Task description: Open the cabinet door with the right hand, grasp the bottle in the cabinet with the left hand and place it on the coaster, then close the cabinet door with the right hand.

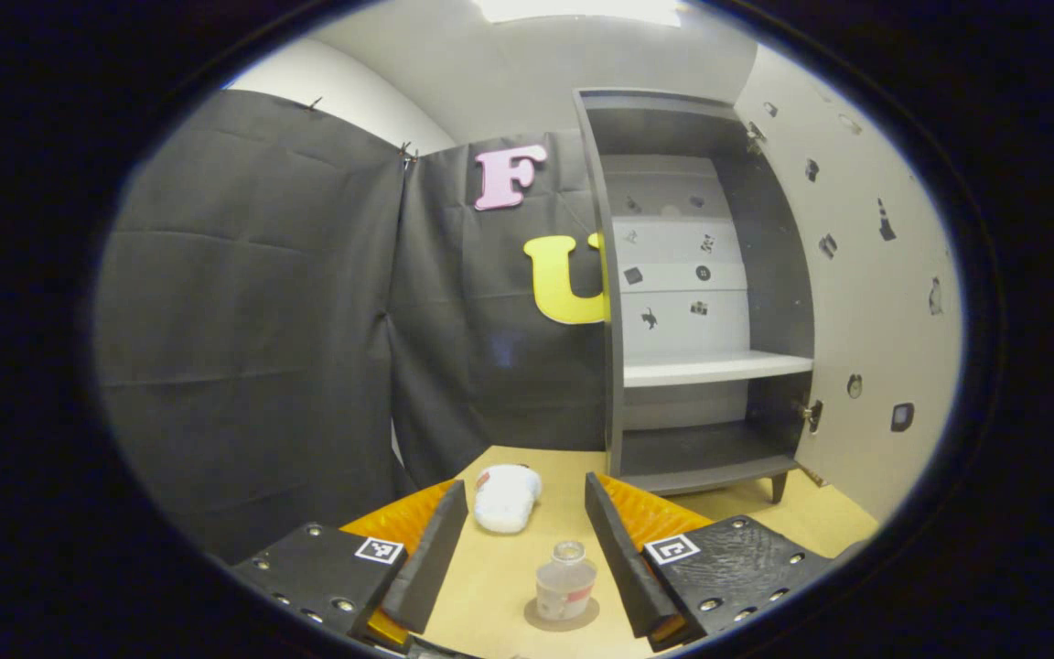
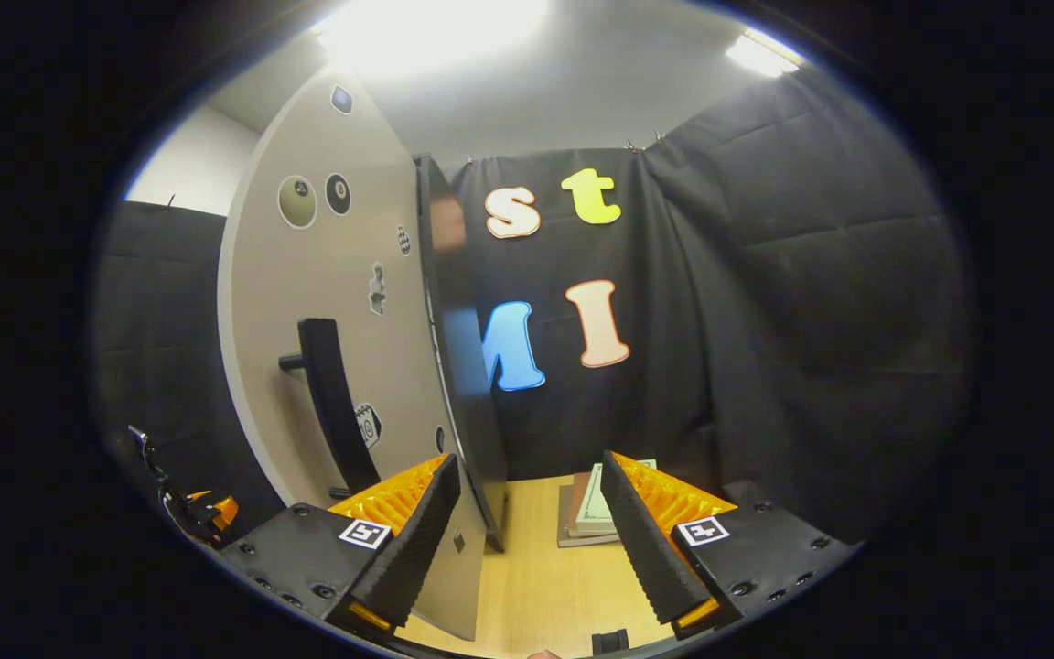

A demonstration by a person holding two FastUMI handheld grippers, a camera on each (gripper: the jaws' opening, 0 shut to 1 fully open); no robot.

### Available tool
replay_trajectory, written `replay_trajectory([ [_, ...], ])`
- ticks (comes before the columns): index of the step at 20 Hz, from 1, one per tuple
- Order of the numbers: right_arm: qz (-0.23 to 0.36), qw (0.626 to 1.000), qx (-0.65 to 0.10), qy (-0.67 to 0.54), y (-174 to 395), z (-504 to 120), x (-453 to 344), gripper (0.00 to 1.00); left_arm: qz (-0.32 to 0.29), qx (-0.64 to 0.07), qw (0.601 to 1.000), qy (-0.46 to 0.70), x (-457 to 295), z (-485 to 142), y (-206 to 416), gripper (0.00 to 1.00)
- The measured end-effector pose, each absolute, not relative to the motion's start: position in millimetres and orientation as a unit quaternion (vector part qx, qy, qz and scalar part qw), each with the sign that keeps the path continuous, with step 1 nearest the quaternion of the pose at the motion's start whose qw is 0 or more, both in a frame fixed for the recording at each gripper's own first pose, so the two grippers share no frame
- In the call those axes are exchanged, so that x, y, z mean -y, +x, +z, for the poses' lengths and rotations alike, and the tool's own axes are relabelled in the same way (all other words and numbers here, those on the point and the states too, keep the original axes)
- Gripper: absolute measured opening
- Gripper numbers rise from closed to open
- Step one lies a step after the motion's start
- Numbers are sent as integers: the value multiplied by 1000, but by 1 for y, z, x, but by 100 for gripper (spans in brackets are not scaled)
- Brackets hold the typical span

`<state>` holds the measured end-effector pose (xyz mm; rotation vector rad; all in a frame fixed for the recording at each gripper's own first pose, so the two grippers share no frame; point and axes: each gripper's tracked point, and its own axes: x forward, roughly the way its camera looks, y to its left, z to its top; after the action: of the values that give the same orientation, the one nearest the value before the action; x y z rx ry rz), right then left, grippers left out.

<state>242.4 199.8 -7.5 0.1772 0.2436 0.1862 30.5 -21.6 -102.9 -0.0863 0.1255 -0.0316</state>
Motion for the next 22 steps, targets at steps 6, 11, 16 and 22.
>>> replay_trajectory([
  [6, 110, 985, -119, 65, 242, 0, -226, 98, -33, -46, 997, -53, 10, -60, 38, 78],
  [11, 69, 990, -117, 26, 238, 8, -231, 98, -43, -23, 996, -79, -14, -40, 58, 82],
  [16, 57, 992, -113, -7, 227, 11, -250, 97, -61, -25, 990, -125, -28, -47, 81, 79],
  [22, 88, 989, -115, 8, 221, 13, -291, 97, -78, -19, 991, -109, -39, -45, 97, 78],
])
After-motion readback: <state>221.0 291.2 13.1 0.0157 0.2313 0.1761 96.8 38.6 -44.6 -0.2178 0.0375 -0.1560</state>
